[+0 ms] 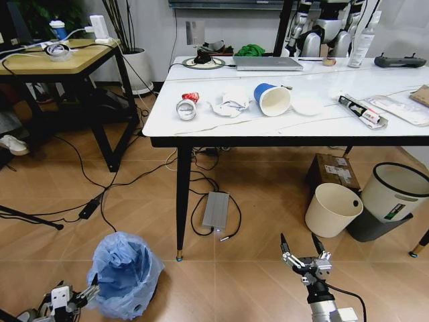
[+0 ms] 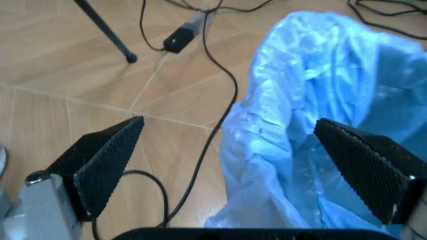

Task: Pick up the trash bin and place the trash from the table into it.

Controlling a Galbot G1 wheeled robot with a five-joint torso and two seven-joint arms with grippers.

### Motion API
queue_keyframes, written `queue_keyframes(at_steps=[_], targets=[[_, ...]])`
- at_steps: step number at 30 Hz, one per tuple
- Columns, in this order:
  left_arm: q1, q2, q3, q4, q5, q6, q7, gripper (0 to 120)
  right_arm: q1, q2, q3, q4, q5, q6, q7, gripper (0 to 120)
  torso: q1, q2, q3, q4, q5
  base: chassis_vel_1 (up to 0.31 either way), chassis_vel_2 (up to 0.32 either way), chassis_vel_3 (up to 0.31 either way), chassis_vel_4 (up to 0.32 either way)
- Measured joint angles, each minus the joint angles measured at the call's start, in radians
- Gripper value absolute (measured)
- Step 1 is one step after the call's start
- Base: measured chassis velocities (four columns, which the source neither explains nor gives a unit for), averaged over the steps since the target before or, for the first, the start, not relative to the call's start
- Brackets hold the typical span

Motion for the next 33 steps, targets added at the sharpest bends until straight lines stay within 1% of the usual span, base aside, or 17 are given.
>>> queue_keyframes(at_steps=[1,4,6,9,10,15,17,21,24,30,33], targets=[[-0.016,-0.002,0.0,0.009,-0.005,0.007,0.003,100,-0.002,0.0,0.0,-0.004,0.002,0.004,-0.002,100,0.0,0.0,0.0,0.0,-0.0004,0.0,0.0,0.0,0.0],[-0.074,-0.005,0.0,0.027,-0.032,0.037,0.016,100,-0.009,0.0,0.002,-0.01,0.007,0.011,-0.006,100,0.001,0.002,0.001,-0.0003,0.0001,0.0,0.0,0.0,0.0],[-0.088,-0.004,0.0,0.032,-0.035,0.044,0.021,100,-0.011,0.0,0.003,-0.01,0.009,0.013,-0.007,100,0.001,0.002,0.001,-0.0004,0.0,0.0,0.0,0.0,0.0],[-0.138,0.003,0.01,0.061,-0.041,0.072,0.033,100,-0.015,0.0,0.004,-0.01,0.01,0.015,-0.008,100,0.001,0.003,0.002,-0.0003,0.0004,0.0,0.0,0.0,0.0],[-0.162,0.004,0.019,0.081,-0.041,0.081,0.036,100,-0.019,0.0,0.004,-0.008,0.01,0.015,-0.008,100,0.001,0.004,0.002,-0.0003,-0.0001,0.0,0.0,0.0,0.0],[-0.208,0.001,0.035,0.127,-0.041,0.09,0.043,100,-0.024,0.0,0.005,-0.003,0.01,0.015,-0.008,100,0.002,0.005,0.003,-0.0004,0.0001,0.0,0.0,0.0,0.0],[-0.236,-0.006,0.047,0.168,-0.037,0.091,0.047,100,-0.024,0.0,0.005,0.001,0.009,0.014,-0.008,100,0.002,0.005,0.003,-0.0003,0.0,0.0,0.0,0.0,0.0],[-0.248,-0.013,0.052,0.191,-0.033,0.091,0.049,100,-0.025,0.0,0.005,0.003,0.009,0.012,-0.008,100,0.002,0.006,0.004,-0.0002,-0.0001,0.0,0.0,0.0,0.0],[-0.256,-0.022,0.058,0.225,-0.026,0.096,0.052,100,-0.025,0.0,0.004,0.002,0.006,0.011,-0.008,100,0.002,0.006,0.004,-0.0001,0.0,0.0,0.0,0.0,0.0],[-0.269,-0.029,0.064,0.252,-0.022,0.097,0.055,100,-0.026,0.0,0.003,0.001,0.005,0.011,-0.008,100,0.003,0.007,0.004,-0.0001,0.0,0.0,0.0,0.0,0.0],[-0.269,-0.028,0.064,0.251,-0.023,0.097,0.058,100,-0.026,0.0,0.004,0.001,0.005,0.011,-0.008,100,0.003,0.007,0.005,-0.0002,-0.0001,0.0,0.0,0.0,0.0]])
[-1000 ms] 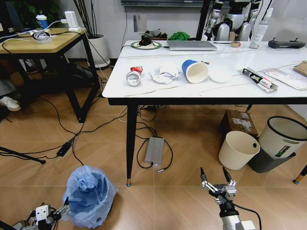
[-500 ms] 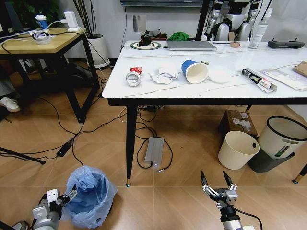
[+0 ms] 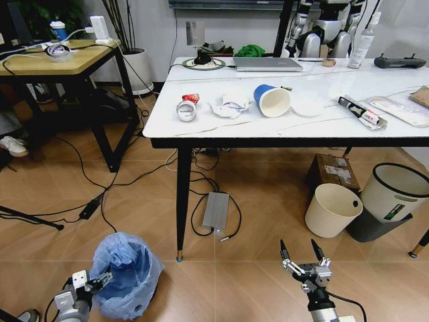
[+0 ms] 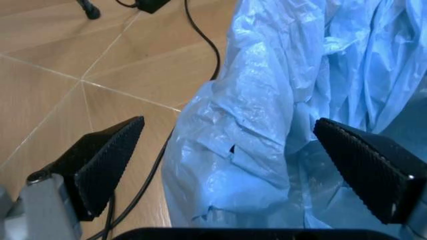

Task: Pick up the trash bin and place the trash from the table into it.

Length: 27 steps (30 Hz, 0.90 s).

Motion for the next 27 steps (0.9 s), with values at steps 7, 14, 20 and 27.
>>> queue_keyframes(at_steps=[7,14,20,27], targets=[[0.013,0.018,-0.007,-0.037,-0.008,0.009,0.009,99,0.003,0.0,-0.001,-0.003,0.0,-0.002,0.001,100,0.0,0.001,0.0,0.0,0.0003,0.0,0.0,0.0,0.0],[0.004,0.016,-0.001,-0.013,0.005,0.017,0.017,98,0.008,0.0,-0.003,-0.004,0.0,-0.004,0.001,100,0.0,0.001,0.001,0.0,0.0001,0.0,0.0,0.0,0.0],[-0.013,0.0,0.013,0.012,0.008,0.026,0.022,98,0.008,0.0,-0.003,-0.004,0.0,-0.006,0.001,100,0.0,0.001,0.001,0.0,0.0002,0.0,0.0,0.0,0.0],[0.005,-0.005,0.016,-0.003,0.001,0.037,0.023,98,0.008,0.0,-0.002,-0.006,0.004,-0.007,0.002,100,0.0,0.002,0.001,0.0,0.0006,0.0,0.0,0.0,0.0]])
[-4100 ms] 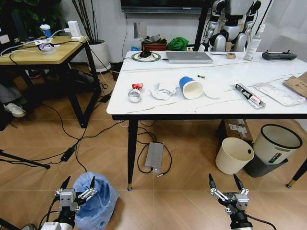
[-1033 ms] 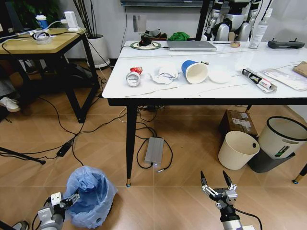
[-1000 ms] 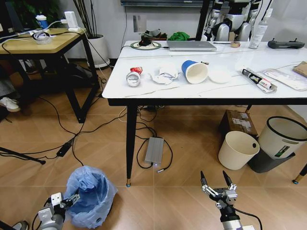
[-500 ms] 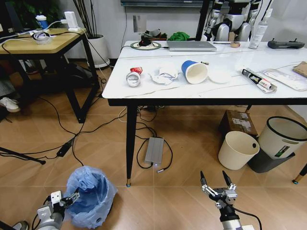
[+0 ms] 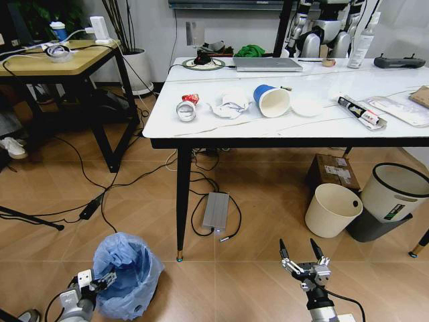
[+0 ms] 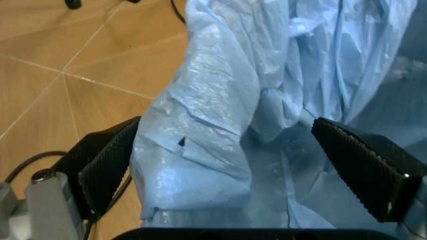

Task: Pick up the trash bin and place the trash from the table into it.

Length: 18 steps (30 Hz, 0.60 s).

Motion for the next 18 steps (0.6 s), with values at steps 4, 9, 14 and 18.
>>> queue_keyframes(at_steps=[4,9,14,18], targets=[[0.018,-0.001,-0.004,-0.009,-0.01,0.004,-0.002,98,0.002,0.0,0.0,-0.001,0.003,-0.001,0.0,100,0.0,0.0,0.0,0.0,-0.0002,0.0,0.0,0.0,0.0],[0.031,0.0,-0.011,-0.018,-0.018,0.008,-0.002,99,0.005,0.0,-0.001,-0.001,0.003,-0.002,0.001,100,0.0,0.0,0.0,0.0,-0.0007,0.0,0.0,0.0,0.0],[0.034,-0.001,-0.017,-0.021,-0.021,0.006,-0.002,98,0.006,0.0,-0.003,-0.002,0.003,-0.003,0.001,100,0.0,0.0,0.0,0.0,-0.0009,0.0,0.0,0.0,0.0],[0.031,-0.004,-0.02,-0.033,-0.04,-0.008,-0.002,98,0.006,0.0,-0.003,-0.002,0.003,-0.003,0.001,100,0.0,0.0,0.0,-0.0001,-0.0011,0.0,0.0,0.0,0.0]])
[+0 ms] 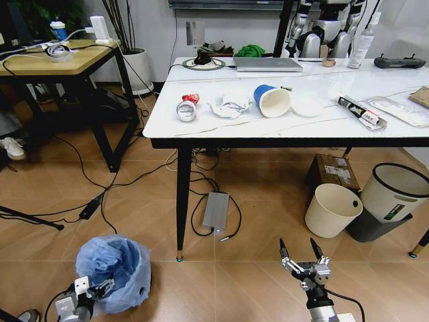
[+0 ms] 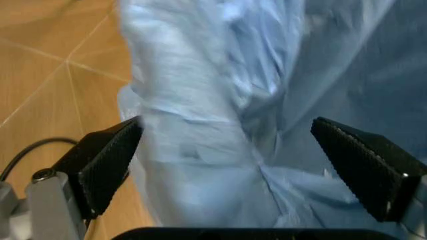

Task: Pick up the trash bin and place the trash from the table into it.

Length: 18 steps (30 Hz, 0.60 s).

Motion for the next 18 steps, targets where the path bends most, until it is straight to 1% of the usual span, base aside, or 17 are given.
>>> queue_keyframes(at_steps=[6,12,13,14,15,18], targets=[[0.001,0.0,-0.004,-0.023,-0.01,-0.005,-0.003,98,0.0,0.0,0.001,0.0,0.002,0.0,0.0,100,0.0,0.0,0.0,-0.0001,0.0003,0.0,0.0,0.0,0.0],[0.004,0.002,-0.01,-0.01,0.0,0.006,-0.009,94,0.002,0.0,0.001,0.0,0.005,-0.001,0.0,100,0.0,0.0,0.0,0.0,0.0006,0.0,0.0,0.0,0.0],[0.004,0.002,-0.01,-0.006,0.002,0.007,-0.009,91,0.002,0.0,0.001,0.0,0.005,-0.001,0.0,100,0.0,0.0,0.0,0.0,0.0005,0.0,0.0,0.0,0.0],[0.004,0.0,-0.01,0.004,0.007,0.009,-0.009,86,0.002,0.0,0.0,0.0,0.006,-0.002,0.0,100,0.0,0.0,0.0,0.0001,0.0005,0.0,0.0,0.0,0.0],[0.003,-0.002,-0.01,0.007,0.008,0.009,-0.009,86,0.003,0.0,0.0,0.0,0.006,-0.002,0.0,100,0.0,0.0,0.0,0.0,0.0005,0.0,0.0,0.0,0.0],[-0.004,-0.006,-0.011,0.018,0.01,0.013,-0.012,77,0.003,0.0,0.0,0.0,0.007,-0.003,0.0,100,0.0,0.0,0.0,0.0001,0.001,0.0,0.0,0.0,0.0]])
